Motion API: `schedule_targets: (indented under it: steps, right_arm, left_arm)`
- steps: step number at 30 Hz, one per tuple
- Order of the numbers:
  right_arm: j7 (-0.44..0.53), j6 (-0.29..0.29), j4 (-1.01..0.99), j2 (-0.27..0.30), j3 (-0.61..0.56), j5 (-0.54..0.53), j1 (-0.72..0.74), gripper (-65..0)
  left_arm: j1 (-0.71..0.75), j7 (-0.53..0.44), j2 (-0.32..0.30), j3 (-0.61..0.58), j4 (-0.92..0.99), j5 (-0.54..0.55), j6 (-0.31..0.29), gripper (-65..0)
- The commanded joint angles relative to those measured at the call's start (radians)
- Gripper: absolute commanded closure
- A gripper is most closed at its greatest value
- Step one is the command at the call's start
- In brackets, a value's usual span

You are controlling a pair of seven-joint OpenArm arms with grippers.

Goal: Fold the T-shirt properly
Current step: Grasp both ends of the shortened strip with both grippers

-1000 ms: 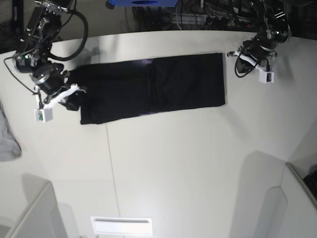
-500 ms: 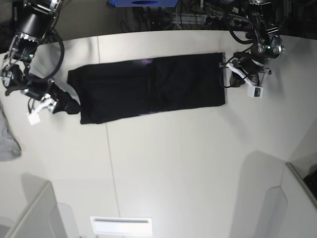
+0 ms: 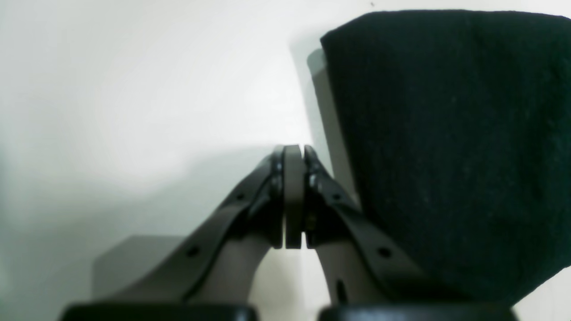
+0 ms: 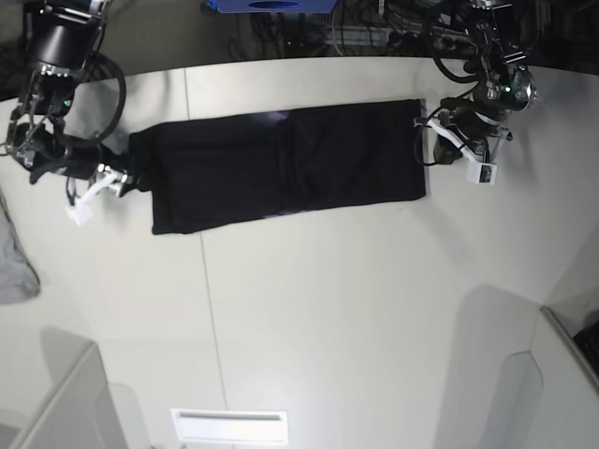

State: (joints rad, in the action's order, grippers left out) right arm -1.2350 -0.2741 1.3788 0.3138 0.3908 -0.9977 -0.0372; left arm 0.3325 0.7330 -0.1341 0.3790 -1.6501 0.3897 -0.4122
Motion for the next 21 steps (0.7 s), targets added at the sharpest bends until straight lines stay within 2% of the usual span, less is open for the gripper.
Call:
schedule_targets:
  steps: [1, 16, 21]
  right_arm:
    - [0.031, -0.009, 0.012, 0.017, -0.017, -0.030, 0.010, -41.1]
    - [0.183, -0.015, 0.012, 0.014, -0.235, -0.031, -0.068, -40.5]
    - [0.211, -0.015, 0.011, 0.012, -0.258, -0.031, -0.068, -40.4]
  left_arm:
    - [0.004, 0.032, -0.008, 0.001, -0.006, -0.022, 0.006, 0.0]
    - [0.004, 0.032, -0.009, 0.001, -0.008, -0.022, 0.006, 0.0]
    - [0.006, 0.032, -0.009, 0.001, -0.008, -0.022, 0.006, 0.0]
